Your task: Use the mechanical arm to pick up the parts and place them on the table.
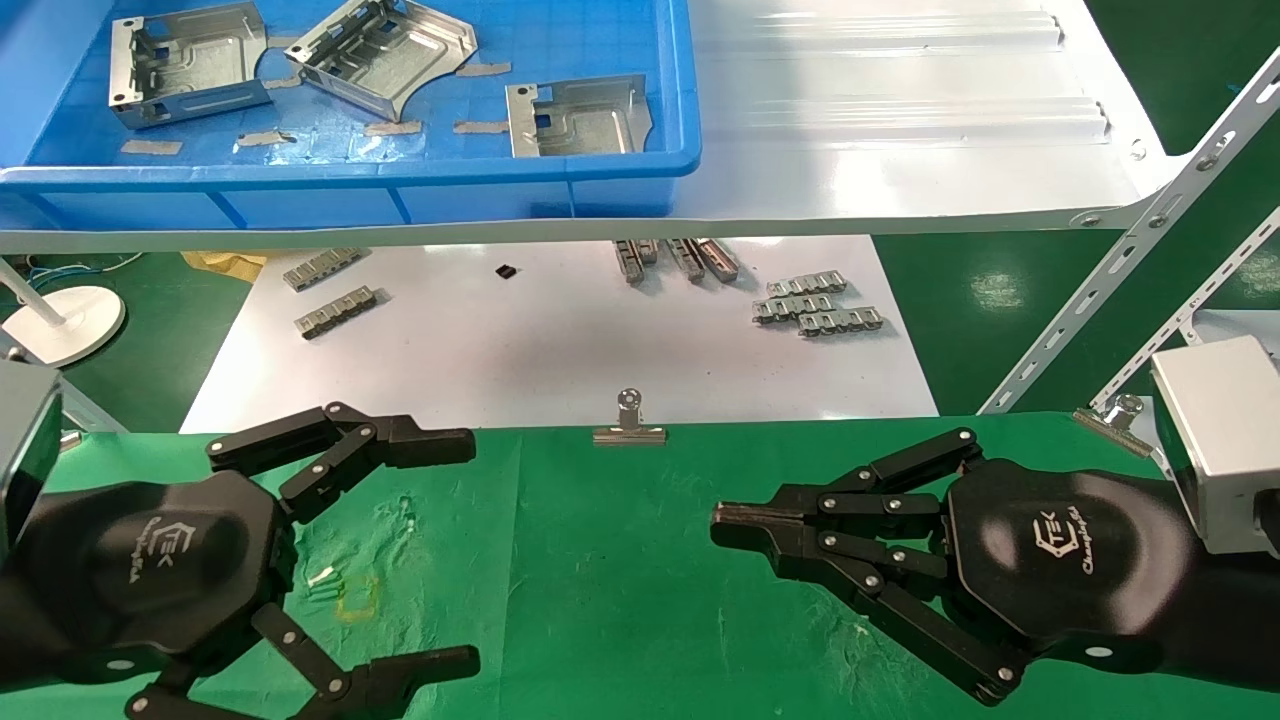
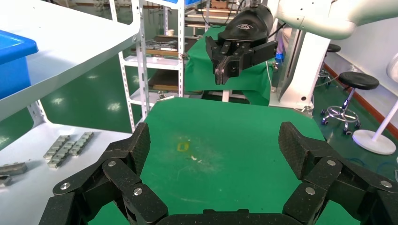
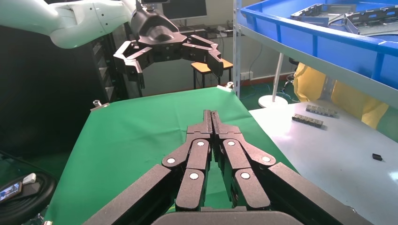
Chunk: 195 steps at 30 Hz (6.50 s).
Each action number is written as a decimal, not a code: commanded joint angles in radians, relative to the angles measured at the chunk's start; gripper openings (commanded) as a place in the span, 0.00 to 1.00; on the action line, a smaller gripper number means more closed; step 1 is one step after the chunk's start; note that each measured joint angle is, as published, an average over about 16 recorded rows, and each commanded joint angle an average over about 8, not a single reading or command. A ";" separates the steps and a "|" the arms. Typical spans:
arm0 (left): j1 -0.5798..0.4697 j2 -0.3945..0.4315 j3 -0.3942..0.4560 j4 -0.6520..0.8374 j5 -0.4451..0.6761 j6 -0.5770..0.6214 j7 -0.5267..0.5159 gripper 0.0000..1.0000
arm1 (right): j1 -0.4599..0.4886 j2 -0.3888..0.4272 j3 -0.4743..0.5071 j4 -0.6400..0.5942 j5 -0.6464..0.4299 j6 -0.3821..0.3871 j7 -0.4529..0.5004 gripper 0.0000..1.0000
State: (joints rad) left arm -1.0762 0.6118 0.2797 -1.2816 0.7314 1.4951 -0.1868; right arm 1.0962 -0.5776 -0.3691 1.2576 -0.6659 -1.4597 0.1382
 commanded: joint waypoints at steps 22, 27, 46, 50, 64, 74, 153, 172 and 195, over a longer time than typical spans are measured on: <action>-0.133 0.034 0.005 0.053 0.049 -0.033 -0.011 1.00 | 0.000 0.000 0.000 0.000 0.000 0.000 0.000 0.00; -0.391 0.137 0.041 0.268 0.145 -0.069 -0.018 1.00 | 0.000 0.000 0.000 0.000 0.000 0.000 0.000 0.00; -0.935 0.463 0.224 1.105 0.565 -0.502 0.082 0.29 | 0.000 0.000 0.000 0.000 0.000 0.000 0.000 0.12; -0.966 0.495 0.247 1.181 0.601 -0.553 0.076 0.00 | 0.000 0.000 0.000 0.000 0.000 0.000 0.000 0.62; -0.988 0.530 0.286 1.261 0.660 -0.650 0.108 0.00 | 0.000 0.000 0.000 0.000 0.000 0.000 0.000 1.00; -0.976 0.530 0.275 1.276 0.644 -0.706 0.118 0.00 | 0.000 0.000 0.000 0.000 0.000 0.000 0.000 1.00; -0.543 0.089 0.626 0.817 0.362 0.084 0.819 0.03 | 0.000 0.000 -0.001 0.000 0.001 0.000 0.000 1.00; -0.577 0.177 0.650 1.094 0.330 0.070 0.989 1.00 | 0.000 0.000 -0.001 0.000 0.001 0.000 -0.001 1.00; -0.434 0.091 0.583 1.014 0.049 0.106 0.719 1.00 | 0.000 0.000 -0.001 0.000 0.001 0.001 -0.001 1.00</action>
State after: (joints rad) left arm -1.5089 0.7024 0.8599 -0.2729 0.7815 1.6007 0.5247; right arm 1.0963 -0.5771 -0.3702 1.2571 -0.6650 -1.4591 0.1376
